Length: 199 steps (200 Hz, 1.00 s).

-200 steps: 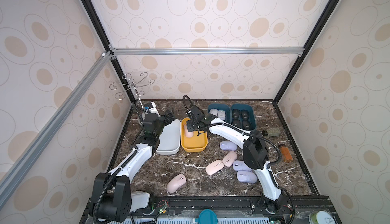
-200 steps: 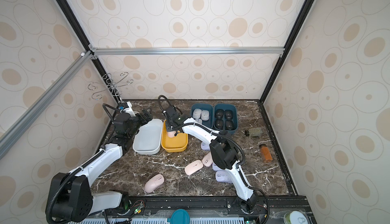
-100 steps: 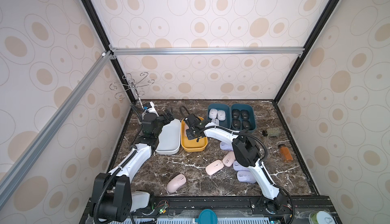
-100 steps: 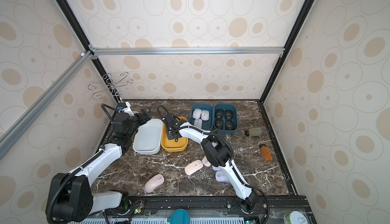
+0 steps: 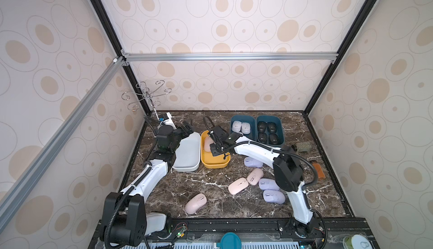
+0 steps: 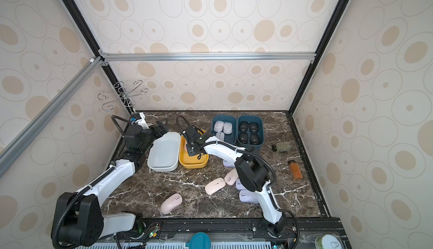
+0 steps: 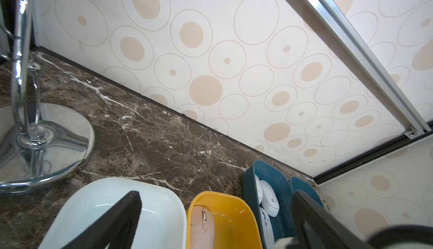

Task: Place the mice by color into the storage box
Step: Place the mouse in the storage box, then pick up the mouse from the center of the board.

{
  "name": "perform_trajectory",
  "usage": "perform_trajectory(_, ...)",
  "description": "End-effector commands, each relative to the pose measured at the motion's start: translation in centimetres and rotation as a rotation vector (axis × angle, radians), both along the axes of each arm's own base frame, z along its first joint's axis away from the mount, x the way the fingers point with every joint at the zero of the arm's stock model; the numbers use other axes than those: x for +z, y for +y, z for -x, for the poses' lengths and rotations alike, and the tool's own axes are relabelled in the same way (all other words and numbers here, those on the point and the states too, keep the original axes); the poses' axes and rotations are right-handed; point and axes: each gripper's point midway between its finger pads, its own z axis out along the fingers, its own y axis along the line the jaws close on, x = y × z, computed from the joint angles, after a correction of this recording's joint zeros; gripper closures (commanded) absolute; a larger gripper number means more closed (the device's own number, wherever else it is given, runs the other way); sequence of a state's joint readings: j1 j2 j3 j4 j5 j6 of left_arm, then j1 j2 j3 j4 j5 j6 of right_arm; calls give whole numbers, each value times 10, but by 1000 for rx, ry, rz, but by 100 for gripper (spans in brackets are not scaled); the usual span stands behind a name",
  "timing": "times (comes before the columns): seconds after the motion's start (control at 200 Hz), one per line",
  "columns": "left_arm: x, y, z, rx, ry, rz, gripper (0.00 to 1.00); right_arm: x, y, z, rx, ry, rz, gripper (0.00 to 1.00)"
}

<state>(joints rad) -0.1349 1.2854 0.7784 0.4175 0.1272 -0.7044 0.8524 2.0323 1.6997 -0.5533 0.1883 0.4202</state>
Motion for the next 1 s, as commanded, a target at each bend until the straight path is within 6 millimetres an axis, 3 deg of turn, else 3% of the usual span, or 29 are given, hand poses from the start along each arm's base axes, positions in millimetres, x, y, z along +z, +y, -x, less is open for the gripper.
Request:
perform_trajectory(0.0, 14, -16, -5, -73, -36, 59, 0, 36, -39, 14, -42, -85, 28, 76)
perform_trajectory(0.19, 5, -61, 1, -202, -13, 79, 0, 11, -112, 70, -76, -12, 145, 70)
perform_trajectory(0.275, -1, -87, 6, -266, 4, 77, 0, -4, -138, 97, -88, 43, 173, 66)
perform_trajectory(0.37, -3, -101, 9, -304, 15, 67, 0, -17, -161, 124, -112, 99, 182, 66)
perform_trajectory(0.56, 2, -99, 11, -295, 3, 64, 0, -48, -166, 170, -71, 223, 178, 75)
perform_trajectory(0.78, 2, -100, 12, -299, 5, 71, 0, -83, -154, 188, -46, 305, 180, 74)
perform_trajectory(0.99, 3, -98, 12, -288, -1, 62, 0, -103, -155, 202, -45, 335, 210, 73)
